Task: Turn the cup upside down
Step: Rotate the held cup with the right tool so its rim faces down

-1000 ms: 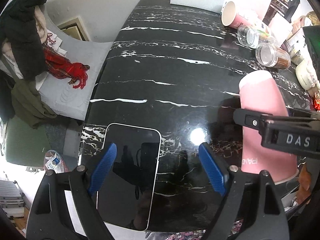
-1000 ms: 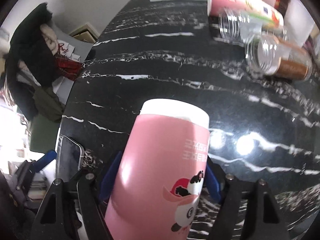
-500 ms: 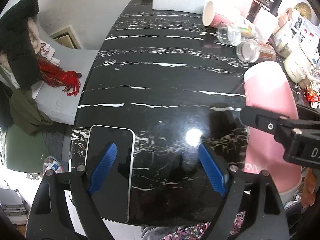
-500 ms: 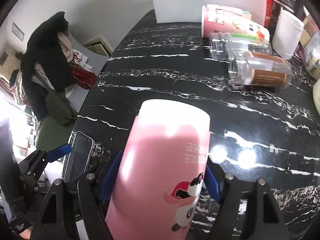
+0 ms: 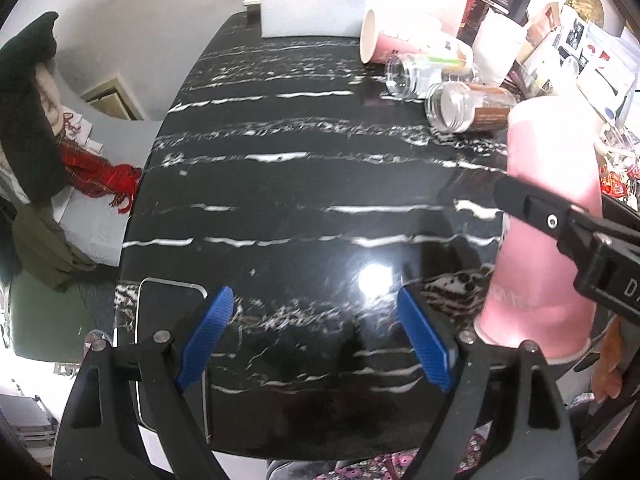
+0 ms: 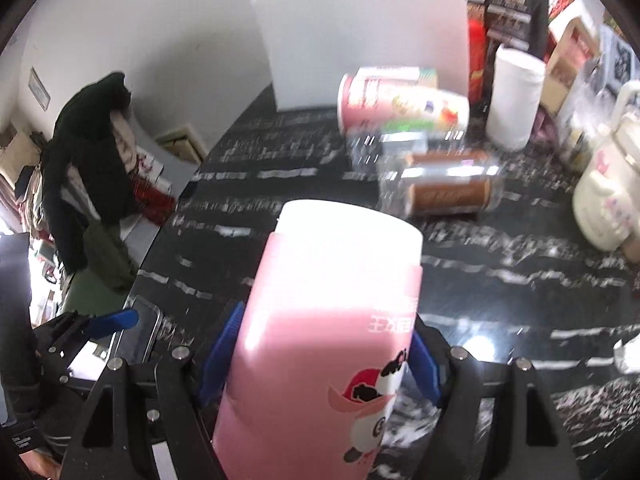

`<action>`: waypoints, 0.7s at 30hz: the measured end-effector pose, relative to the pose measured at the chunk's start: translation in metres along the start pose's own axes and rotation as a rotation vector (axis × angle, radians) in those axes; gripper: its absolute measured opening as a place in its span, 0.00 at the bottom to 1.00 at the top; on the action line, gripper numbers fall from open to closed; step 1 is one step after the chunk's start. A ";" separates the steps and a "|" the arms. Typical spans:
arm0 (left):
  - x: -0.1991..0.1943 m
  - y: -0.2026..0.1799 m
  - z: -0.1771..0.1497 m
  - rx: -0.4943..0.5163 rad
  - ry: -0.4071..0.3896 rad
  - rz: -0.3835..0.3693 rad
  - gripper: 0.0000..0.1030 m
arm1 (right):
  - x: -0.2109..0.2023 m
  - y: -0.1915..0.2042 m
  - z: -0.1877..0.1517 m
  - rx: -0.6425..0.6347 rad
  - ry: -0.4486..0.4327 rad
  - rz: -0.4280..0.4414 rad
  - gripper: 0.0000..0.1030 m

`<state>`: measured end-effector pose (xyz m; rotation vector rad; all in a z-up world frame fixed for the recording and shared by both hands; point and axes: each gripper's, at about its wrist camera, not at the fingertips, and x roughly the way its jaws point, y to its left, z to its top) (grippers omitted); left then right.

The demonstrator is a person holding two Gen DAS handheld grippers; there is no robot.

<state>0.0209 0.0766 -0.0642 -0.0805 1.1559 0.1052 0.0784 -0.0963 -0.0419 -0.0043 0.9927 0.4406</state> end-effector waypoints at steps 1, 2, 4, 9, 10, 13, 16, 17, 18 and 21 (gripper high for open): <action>0.000 -0.003 0.003 0.000 -0.003 -0.001 0.81 | -0.002 -0.002 0.002 -0.006 -0.026 -0.016 0.73; 0.000 -0.005 0.007 -0.001 -0.008 -0.001 0.81 | -0.004 -0.004 0.003 -0.013 -0.047 -0.027 0.73; 0.000 -0.008 0.014 -0.004 -0.019 0.001 0.81 | -0.008 -0.006 0.007 -0.027 -0.093 -0.048 0.72; 0.003 -0.013 0.030 -0.006 -0.036 0.002 0.81 | -0.009 -0.006 0.017 -0.101 -0.229 -0.138 0.67; 0.004 -0.014 0.032 -0.003 -0.038 0.002 0.81 | -0.008 -0.006 0.017 -0.117 -0.242 -0.148 0.67; 0.009 -0.017 0.038 0.005 -0.033 -0.001 0.81 | 0.004 -0.008 0.021 -0.128 -0.250 -0.149 0.67; 0.015 -0.019 0.042 0.011 -0.024 0.002 0.81 | 0.011 -0.010 0.022 -0.125 -0.255 -0.147 0.66; 0.017 -0.019 0.043 0.013 -0.022 0.001 0.81 | 0.013 -0.009 0.022 -0.130 -0.256 -0.155 0.66; 0.018 -0.019 0.044 0.015 -0.020 0.000 0.81 | 0.014 -0.009 0.022 -0.132 -0.258 -0.155 0.66; 0.020 -0.019 0.045 0.013 -0.018 -0.010 0.81 | 0.014 -0.009 0.025 -0.139 -0.250 -0.139 0.66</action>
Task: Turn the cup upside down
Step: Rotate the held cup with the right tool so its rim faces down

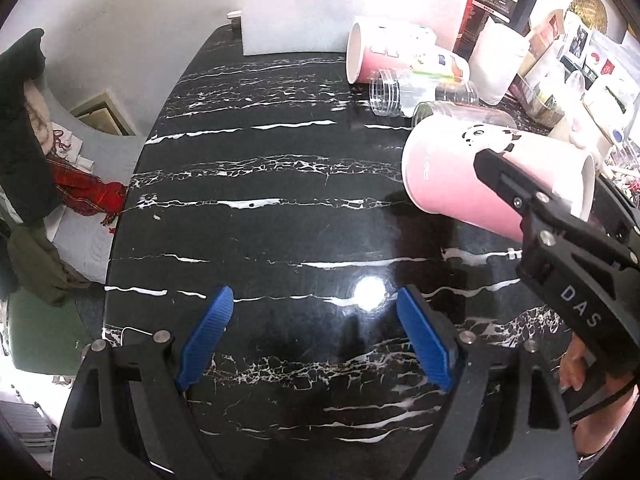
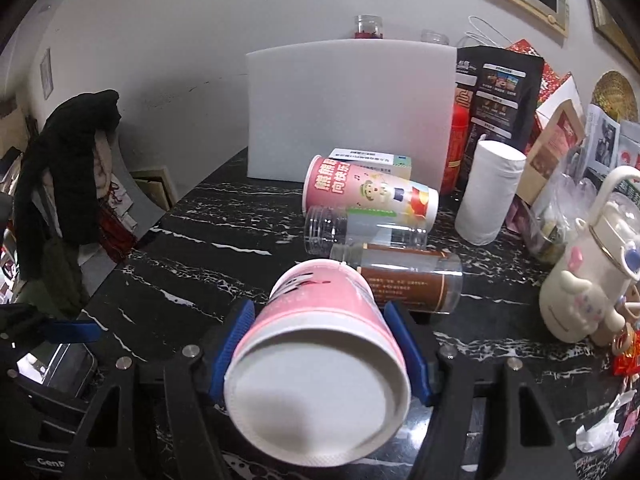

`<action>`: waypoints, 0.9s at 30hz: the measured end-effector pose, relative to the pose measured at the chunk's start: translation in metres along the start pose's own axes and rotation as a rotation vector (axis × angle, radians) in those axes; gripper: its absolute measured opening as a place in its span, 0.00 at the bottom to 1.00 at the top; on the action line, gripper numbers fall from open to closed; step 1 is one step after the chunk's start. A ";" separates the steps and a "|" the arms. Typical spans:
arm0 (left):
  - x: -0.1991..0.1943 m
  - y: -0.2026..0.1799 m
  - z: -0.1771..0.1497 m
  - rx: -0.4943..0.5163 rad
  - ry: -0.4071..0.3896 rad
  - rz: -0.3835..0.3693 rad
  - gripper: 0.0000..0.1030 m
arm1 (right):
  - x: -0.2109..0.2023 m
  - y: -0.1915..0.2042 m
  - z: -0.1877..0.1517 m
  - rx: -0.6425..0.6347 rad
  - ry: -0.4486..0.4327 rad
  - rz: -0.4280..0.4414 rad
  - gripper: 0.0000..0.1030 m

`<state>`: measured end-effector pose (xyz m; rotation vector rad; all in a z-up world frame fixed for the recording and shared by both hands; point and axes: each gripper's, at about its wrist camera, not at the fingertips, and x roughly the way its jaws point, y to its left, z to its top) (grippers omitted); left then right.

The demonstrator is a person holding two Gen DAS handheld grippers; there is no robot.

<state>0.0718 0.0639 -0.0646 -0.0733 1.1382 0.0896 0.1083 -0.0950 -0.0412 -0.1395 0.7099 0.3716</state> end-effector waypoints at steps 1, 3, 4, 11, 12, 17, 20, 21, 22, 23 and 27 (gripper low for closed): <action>0.000 0.000 0.000 0.001 0.000 0.001 0.81 | 0.000 0.000 0.001 -0.005 0.004 0.002 0.66; 0.000 0.000 0.001 0.005 -0.001 0.000 0.81 | -0.001 0.000 0.004 -0.006 0.016 0.016 0.66; 0.000 -0.001 0.000 0.006 -0.002 -0.002 0.81 | -0.003 0.000 0.005 -0.005 0.022 0.024 0.66; -0.003 -0.002 -0.002 0.015 -0.002 -0.017 0.81 | -0.021 0.000 0.007 -0.024 0.091 0.059 0.66; -0.004 -0.003 -0.002 0.018 -0.003 -0.021 0.81 | -0.023 0.000 0.007 -0.026 0.103 0.058 0.66; -0.007 -0.006 -0.007 0.029 -0.005 -0.033 0.81 | -0.031 0.003 0.005 -0.068 0.167 0.045 0.66; -0.007 -0.008 -0.010 0.035 0.001 -0.039 0.81 | -0.029 0.008 0.001 -0.099 0.203 0.033 0.66; -0.007 -0.008 -0.011 0.037 0.003 -0.040 0.81 | -0.027 0.010 0.000 -0.111 0.219 0.037 0.66; -0.007 -0.008 -0.012 0.039 0.005 -0.039 0.81 | -0.025 0.012 0.000 -0.118 0.233 0.040 0.66; -0.006 -0.008 -0.013 0.043 0.009 -0.032 0.81 | -0.021 0.014 -0.002 -0.129 0.249 0.043 0.66; -0.003 -0.004 -0.015 0.034 0.019 -0.037 0.81 | -0.012 0.022 0.002 -0.167 0.271 0.039 0.66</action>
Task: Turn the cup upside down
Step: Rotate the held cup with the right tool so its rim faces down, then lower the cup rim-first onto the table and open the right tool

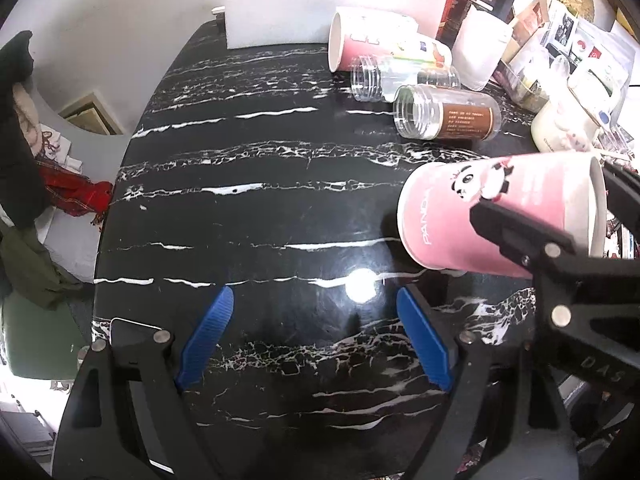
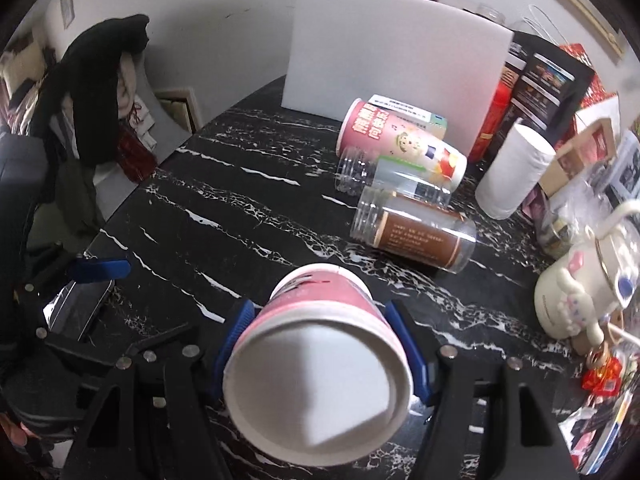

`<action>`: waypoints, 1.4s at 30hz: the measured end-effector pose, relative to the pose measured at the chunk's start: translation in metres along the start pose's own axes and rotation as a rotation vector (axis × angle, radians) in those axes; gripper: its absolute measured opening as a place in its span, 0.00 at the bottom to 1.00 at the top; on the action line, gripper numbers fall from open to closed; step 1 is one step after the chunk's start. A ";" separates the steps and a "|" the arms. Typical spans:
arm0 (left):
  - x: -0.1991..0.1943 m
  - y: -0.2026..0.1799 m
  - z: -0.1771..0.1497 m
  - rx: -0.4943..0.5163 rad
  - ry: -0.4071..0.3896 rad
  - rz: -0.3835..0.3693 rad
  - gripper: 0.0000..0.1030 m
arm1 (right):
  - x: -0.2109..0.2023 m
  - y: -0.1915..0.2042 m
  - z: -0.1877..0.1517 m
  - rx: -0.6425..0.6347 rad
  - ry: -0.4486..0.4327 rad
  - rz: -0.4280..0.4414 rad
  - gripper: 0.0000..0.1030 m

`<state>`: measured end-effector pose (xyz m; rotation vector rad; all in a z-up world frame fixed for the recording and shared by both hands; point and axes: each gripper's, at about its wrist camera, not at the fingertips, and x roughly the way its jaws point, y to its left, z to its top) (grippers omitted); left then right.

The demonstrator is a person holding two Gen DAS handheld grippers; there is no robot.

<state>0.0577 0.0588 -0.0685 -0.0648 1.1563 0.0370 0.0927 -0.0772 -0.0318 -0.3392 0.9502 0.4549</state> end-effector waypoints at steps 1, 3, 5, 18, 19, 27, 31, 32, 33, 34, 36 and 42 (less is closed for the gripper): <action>0.001 0.002 0.000 -0.005 -0.001 0.004 0.81 | 0.002 0.001 0.002 -0.008 0.006 0.007 0.66; 0.003 0.008 0.001 -0.017 -0.001 0.013 0.81 | 0.005 0.003 0.007 -0.025 0.013 0.010 0.66; 0.005 0.014 0.002 -0.032 0.001 0.013 0.81 | 0.009 0.006 0.011 -0.033 0.015 0.020 0.66; 0.018 0.033 0.002 -0.064 0.023 0.010 0.81 | 0.025 0.011 0.014 -0.016 -0.026 0.061 0.66; 0.018 0.032 0.002 -0.065 0.023 0.009 0.81 | 0.025 0.011 0.013 -0.015 -0.028 0.060 0.66; 0.013 0.031 0.000 -0.067 0.012 0.011 0.81 | 0.026 0.017 0.013 -0.030 -0.034 0.050 0.72; 0.004 0.031 -0.001 -0.067 -0.004 0.017 0.81 | 0.022 0.016 0.014 -0.009 -0.057 0.065 0.77; 0.001 0.030 -0.002 -0.068 -0.008 0.019 0.81 | 0.020 0.015 0.015 -0.001 -0.067 0.069 0.77; -0.002 0.030 -0.003 -0.068 -0.014 0.019 0.81 | 0.017 0.015 0.015 0.006 -0.077 0.072 0.77; -0.005 0.030 -0.003 -0.069 -0.018 0.020 0.81 | 0.014 0.014 0.016 0.015 -0.092 0.075 0.77; -0.013 0.029 -0.004 -0.069 -0.034 0.023 0.81 | 0.006 0.012 0.018 0.025 -0.113 0.076 0.77; -0.042 0.022 -0.009 -0.063 -0.089 0.034 0.81 | -0.030 0.010 0.016 0.029 -0.191 0.062 0.77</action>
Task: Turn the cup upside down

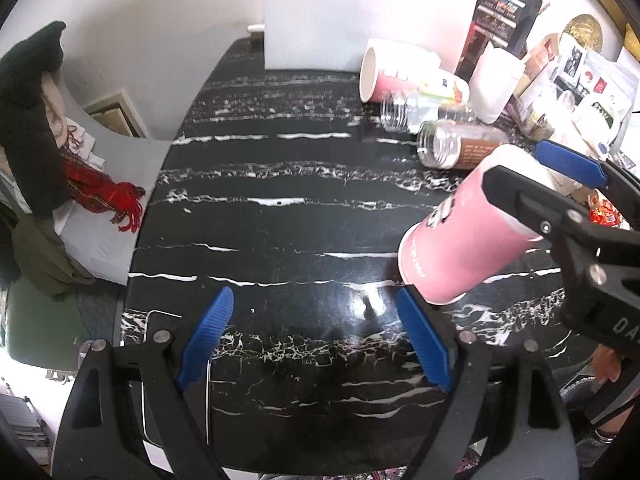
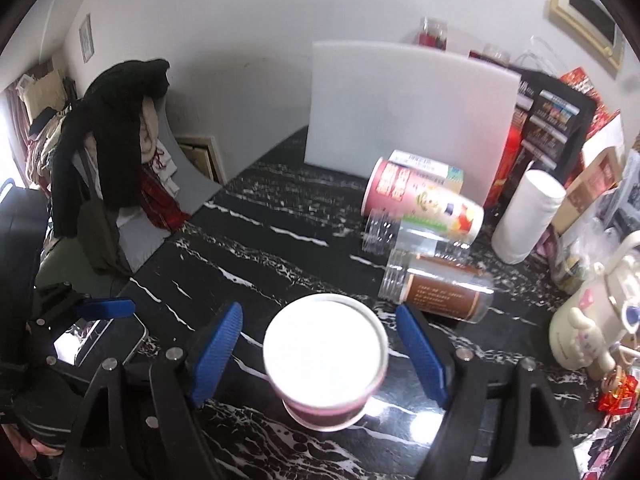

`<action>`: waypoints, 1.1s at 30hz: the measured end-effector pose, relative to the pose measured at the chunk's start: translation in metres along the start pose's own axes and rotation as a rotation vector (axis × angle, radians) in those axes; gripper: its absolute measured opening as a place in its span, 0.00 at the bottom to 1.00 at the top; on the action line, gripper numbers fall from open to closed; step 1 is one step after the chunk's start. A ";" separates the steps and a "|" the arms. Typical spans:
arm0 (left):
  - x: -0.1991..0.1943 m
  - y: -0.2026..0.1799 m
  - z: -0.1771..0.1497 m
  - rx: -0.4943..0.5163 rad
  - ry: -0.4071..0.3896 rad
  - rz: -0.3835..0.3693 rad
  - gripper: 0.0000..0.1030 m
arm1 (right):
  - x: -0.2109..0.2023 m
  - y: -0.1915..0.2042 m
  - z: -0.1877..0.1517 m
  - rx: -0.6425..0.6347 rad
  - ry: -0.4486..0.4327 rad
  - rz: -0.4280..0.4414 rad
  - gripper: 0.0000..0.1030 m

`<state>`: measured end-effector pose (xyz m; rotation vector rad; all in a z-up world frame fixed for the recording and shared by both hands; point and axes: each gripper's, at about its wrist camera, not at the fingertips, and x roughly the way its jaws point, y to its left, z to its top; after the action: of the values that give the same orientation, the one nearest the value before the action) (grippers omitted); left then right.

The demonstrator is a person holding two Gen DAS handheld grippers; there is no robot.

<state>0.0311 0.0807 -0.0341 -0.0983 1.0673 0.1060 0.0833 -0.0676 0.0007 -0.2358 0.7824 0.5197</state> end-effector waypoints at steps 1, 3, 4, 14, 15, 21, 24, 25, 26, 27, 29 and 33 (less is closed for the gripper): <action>-0.006 -0.002 -0.001 0.004 -0.011 0.000 0.81 | -0.005 0.000 0.000 0.001 -0.007 -0.004 0.77; -0.018 -0.005 -0.001 0.010 -0.032 0.000 0.81 | -0.016 -0.001 0.000 0.006 -0.019 -0.012 0.77; -0.024 -0.007 -0.002 0.013 -0.043 -0.001 0.81 | -0.022 -0.002 0.000 0.010 -0.021 -0.016 0.77; -0.077 -0.030 -0.009 0.061 -0.139 0.003 0.81 | -0.080 -0.010 -0.011 0.057 -0.079 -0.076 0.77; -0.081 -0.031 -0.009 0.064 -0.145 0.001 0.81 | -0.084 -0.012 -0.012 0.062 -0.082 -0.081 0.77; -0.100 -0.042 -0.015 0.085 -0.172 -0.006 0.81 | -0.107 -0.015 -0.026 0.084 -0.083 -0.121 0.77; -0.104 -0.046 -0.019 0.094 -0.181 -0.007 0.81 | -0.113 -0.018 -0.034 0.101 -0.076 -0.132 0.77; -0.105 -0.047 -0.020 0.098 -0.182 -0.008 0.81 | -0.115 -0.018 -0.037 0.107 -0.072 -0.136 0.77; -0.106 -0.048 -0.022 0.101 -0.183 -0.009 0.81 | -0.115 -0.019 -0.040 0.113 -0.068 -0.140 0.77; -0.107 -0.049 -0.023 0.103 -0.183 -0.011 0.81 | -0.116 -0.019 -0.043 0.118 -0.065 -0.144 0.77; -0.109 -0.052 -0.026 0.111 -0.183 -0.012 0.81 | -0.117 -0.019 -0.050 0.130 -0.056 -0.149 0.77; -0.110 -0.056 -0.031 0.123 -0.185 -0.018 0.81 | -0.114 -0.019 -0.063 0.152 -0.035 -0.149 0.77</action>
<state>-0.0412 0.0167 0.0488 0.0127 0.8861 0.0327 -0.0126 -0.1491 0.0401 -0.1423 0.7602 0.3209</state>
